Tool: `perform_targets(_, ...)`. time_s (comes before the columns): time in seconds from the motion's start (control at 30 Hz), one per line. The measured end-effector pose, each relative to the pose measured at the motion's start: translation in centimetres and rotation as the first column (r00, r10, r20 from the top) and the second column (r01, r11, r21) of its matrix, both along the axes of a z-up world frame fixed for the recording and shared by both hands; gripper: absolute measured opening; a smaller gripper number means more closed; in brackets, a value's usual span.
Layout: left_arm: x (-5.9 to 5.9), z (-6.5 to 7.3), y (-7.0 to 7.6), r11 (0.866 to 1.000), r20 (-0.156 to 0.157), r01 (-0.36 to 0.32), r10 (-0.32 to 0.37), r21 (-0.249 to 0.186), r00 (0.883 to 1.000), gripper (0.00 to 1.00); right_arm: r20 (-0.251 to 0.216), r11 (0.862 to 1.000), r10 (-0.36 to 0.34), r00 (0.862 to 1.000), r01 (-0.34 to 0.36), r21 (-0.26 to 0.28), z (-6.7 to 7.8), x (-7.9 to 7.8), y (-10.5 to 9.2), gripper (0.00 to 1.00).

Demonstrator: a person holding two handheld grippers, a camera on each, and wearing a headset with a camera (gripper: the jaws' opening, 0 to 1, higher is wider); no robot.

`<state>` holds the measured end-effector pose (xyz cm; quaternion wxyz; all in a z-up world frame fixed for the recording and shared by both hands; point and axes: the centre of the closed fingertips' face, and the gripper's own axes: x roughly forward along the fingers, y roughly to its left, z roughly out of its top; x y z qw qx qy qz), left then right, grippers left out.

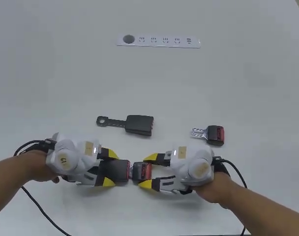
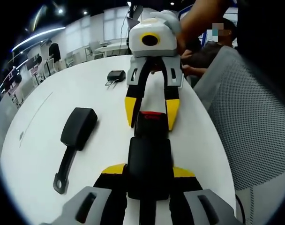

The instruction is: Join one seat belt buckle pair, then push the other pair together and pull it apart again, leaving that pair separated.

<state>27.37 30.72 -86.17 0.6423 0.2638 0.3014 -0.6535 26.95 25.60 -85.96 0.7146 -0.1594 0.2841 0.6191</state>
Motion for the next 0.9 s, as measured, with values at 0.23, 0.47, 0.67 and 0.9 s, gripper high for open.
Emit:
perform_targets(0.23, 0.02, -0.04, 0.15, 0.999, -0.016, 0.013, -0.013, -0.039, 1.000, 0.35, 0.023, 1.000, -0.003, 1.000, 0.003, 0.017, 0.05, -0.11, -0.02, 0.33)
perform_targets(0.47, -0.13, 0.09, 0.05, 0.997, -0.021, 0.016, -0.018, -0.069, 1.000, 0.35, 0.013, 0.999, -0.006, 1.000, 0.005, 0.033, 0.19, -0.19, 0.04, 0.33)
perform_targets(0.67, -0.24, 0.35, -0.06, 0.997, -0.021, 0.013, -0.015, -0.082, 1.000, 0.35, 0.022, 0.999, -0.014, 1.000, 0.013, 0.046, 0.21, -0.23, 0.02, 0.33)
perform_targets(0.9, -0.13, 0.22, 0.07, 0.996, -0.029, 0.012, -0.015, -0.088, 0.999, 0.35, 0.035, 0.998, -0.016, 0.999, 0.014, 0.053, 0.22, -0.19, 0.00, 0.33)
